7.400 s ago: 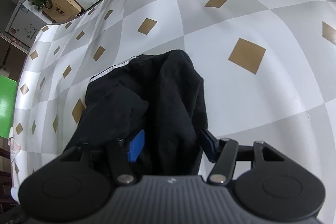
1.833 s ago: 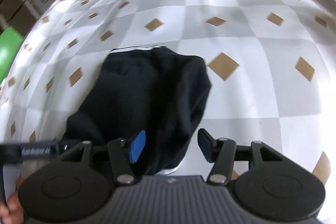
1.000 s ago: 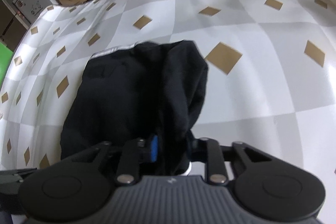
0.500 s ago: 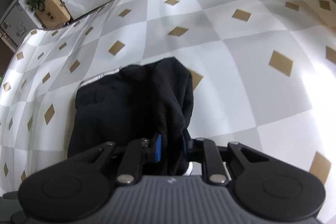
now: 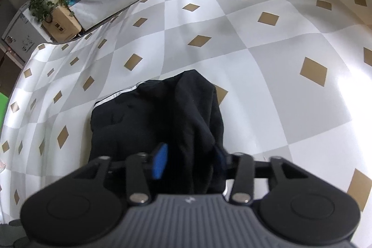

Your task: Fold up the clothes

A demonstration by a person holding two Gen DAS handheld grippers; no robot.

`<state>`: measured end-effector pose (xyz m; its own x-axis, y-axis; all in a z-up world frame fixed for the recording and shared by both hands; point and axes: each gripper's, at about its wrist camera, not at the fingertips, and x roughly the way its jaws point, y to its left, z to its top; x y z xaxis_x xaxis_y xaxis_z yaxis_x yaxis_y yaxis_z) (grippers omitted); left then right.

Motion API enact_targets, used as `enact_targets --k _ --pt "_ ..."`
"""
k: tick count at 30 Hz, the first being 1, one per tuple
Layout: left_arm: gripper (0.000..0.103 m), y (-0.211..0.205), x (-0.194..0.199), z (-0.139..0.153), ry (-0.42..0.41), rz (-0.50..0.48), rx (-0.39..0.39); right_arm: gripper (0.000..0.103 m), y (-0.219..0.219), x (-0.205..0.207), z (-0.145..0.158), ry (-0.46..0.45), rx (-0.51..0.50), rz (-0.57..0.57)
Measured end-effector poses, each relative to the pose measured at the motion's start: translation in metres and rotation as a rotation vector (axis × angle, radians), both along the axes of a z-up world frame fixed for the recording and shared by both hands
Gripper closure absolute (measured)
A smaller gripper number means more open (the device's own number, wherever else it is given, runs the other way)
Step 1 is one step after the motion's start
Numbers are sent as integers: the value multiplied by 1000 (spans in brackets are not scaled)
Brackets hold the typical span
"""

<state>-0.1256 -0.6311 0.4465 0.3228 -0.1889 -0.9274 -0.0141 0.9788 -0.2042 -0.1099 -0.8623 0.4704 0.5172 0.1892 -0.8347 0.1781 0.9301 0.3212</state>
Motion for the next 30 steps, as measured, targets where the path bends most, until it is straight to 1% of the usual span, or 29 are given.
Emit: enact_targets --k 2,5,10,13,17,19,21,24,27,30 --pt "44 2 0 0 2 2 3 53 0 1 -3 13 10 -5" --pt "40 4 -1 -1 5 5 7 52 1 2 -8 29 14 -12" --pt "39 6 -1 -1 6 6 12 52 5 3 -15 47 0 -6" --pt "39 7 -3 0 0 2 16 48 6 3 -17 51 -6 -7" --pt "39 6 -4 2 -13 -10 38 48 7 3 -20 48 -9 3" --pt "39 6 -5 3 -20 -15 49 62 9 3 -19 38 -15 12" --pt "39 5 -6 5 -30 -21 64 83 12 2 -16 22 -28 24" --pt "39 5 -7 8 -51 -27 98 91 14 1 -11 -9 -26 39" --pt "39 8 -8 11 -66 -29 112 94 20 1 -3 -33 -44 55" --pt "39 12 -9 12 -69 -27 116 95 25 0 6 -65 -53 71"
